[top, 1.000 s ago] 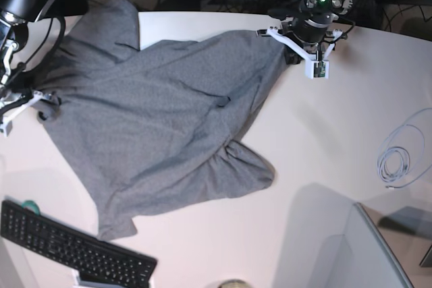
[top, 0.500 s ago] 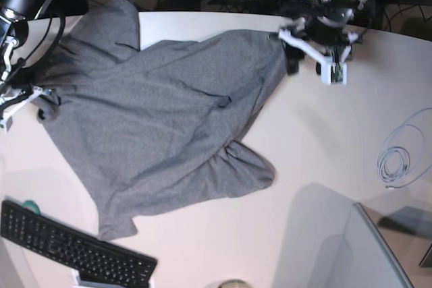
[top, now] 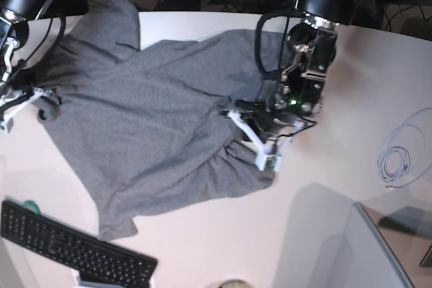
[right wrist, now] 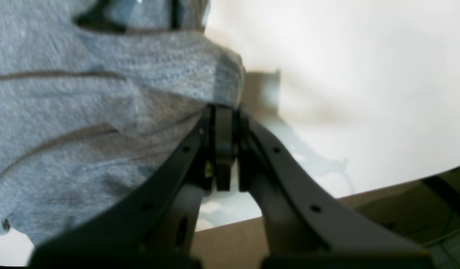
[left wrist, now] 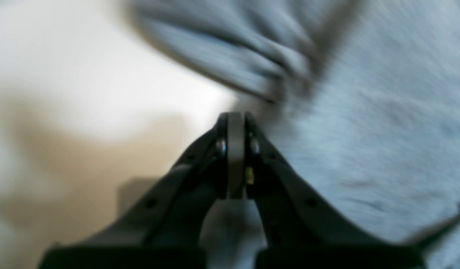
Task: Layout the t-shirt on the table in an organized manner, then fold the t-shirt properly
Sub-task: 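Grasp the shirt hem with the left gripper and drag it outward, then release the hem and move the left gripper to the shirt corner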
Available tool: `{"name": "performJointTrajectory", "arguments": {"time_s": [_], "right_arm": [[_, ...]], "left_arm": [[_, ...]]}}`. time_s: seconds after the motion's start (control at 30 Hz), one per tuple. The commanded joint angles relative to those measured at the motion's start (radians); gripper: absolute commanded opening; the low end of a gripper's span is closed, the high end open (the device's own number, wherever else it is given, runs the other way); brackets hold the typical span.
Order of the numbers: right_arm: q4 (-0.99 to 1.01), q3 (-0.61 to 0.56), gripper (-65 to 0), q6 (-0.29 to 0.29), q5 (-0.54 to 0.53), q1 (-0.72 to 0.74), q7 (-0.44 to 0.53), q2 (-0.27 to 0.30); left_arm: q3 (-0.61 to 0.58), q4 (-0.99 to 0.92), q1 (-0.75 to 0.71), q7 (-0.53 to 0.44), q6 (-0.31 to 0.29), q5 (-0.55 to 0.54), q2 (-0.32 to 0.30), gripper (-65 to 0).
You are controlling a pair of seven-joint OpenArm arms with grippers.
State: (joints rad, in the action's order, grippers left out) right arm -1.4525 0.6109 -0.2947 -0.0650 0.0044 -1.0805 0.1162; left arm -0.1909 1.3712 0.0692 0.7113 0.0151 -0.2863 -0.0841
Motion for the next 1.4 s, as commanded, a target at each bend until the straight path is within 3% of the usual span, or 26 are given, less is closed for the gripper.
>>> {"name": "performJointTrajectory", "arguments": {"time_s": [0.0, 0.2, 0.4, 0.57, 0.8, 1.1, 1.37], "right_arm": [[-0.017, 0.005, -65.0, 0.002, 0.0, 0.013, 0.01, 0.015], [-0.017, 0.01, -65.0, 0.002, 0.0, 0.013, 0.01, 0.015], [-0.017, 0.01, -65.0, 0.002, 0.0, 0.012, 0.012, 0.015], [-0.017, 0.01, -65.0, 0.002, 0.0, 0.013, 0.012, 0.017], [-0.015, 0.002, -65.0, 0.002, -0.003, 0.019, 0.012, -0.002], [0.143, -0.001, -65.0, 0.002, 0.0, 0.116, 0.075, -0.019], [0.158, -0.003, -65.0, 0.004, 0.001, 0.159, 0.105, 0.009]], "left_arm": [[-0.008, -0.011, 0.037, -0.031, 0.004, -0.009, -0.001, -65.0], [-0.081, -0.178, 0.076, -0.1, 0.004, -0.031, 0.02, -65.0], [-0.078, -0.275, 0.071, -0.143, 0.004, -0.031, 0.01, -65.0], [-0.063, -0.269, 0.045, -0.144, 0.007, -0.032, -0.085, -65.0], [0.098, -0.266, -0.007, -0.146, 0.007, -0.031, -0.185, -65.0], [0.127, -0.244, 0.044, -0.147, 0.007, -0.031, -0.243, -65.0], [0.132, -0.263, 0.156, -0.14, 0.007, 0.072, -0.217, -65.0]]}}
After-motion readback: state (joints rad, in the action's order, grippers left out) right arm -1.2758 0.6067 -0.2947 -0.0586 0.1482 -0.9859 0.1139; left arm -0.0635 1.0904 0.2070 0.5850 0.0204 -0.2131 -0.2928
